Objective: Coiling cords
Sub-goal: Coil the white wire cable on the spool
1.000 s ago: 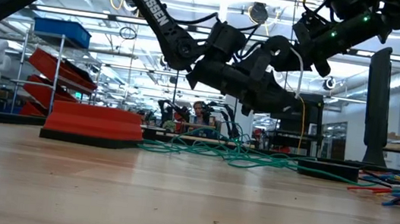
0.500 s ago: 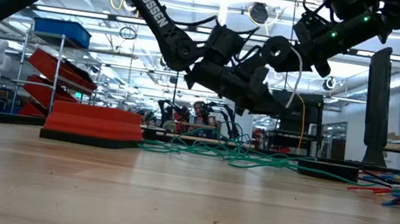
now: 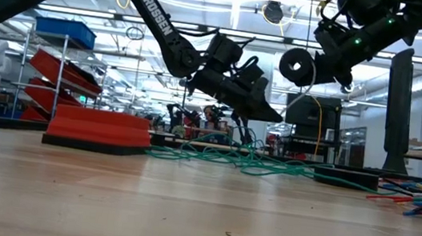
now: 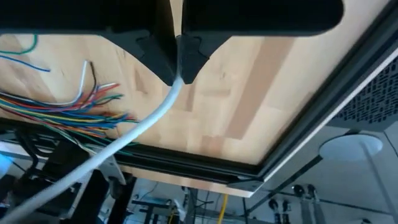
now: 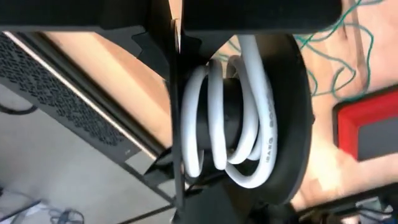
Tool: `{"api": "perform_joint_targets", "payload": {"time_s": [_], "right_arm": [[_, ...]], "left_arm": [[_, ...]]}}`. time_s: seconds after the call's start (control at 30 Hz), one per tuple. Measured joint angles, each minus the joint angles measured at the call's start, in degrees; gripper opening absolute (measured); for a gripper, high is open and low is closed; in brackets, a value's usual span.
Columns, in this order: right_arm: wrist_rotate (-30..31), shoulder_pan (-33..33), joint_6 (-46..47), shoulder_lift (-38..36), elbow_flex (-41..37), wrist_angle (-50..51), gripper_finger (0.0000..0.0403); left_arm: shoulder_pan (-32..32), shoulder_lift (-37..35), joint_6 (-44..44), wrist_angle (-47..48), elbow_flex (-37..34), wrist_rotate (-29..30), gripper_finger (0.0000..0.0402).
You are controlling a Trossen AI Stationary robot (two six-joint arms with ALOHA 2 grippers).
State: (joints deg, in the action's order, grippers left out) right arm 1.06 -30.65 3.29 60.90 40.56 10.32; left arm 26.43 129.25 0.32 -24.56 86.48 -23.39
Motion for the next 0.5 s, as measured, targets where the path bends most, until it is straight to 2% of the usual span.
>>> {"api": "perform_joint_targets", "payload": {"time_s": [0.5], "right_arm": [[-2.92, 0.00, -2.53, 0.00, 0.00, 11.07, 0.0000]], "left_arm": [[1.05, -0.22, -7.96, -0.38, 0.02, -1.46, 0.0003]]}}
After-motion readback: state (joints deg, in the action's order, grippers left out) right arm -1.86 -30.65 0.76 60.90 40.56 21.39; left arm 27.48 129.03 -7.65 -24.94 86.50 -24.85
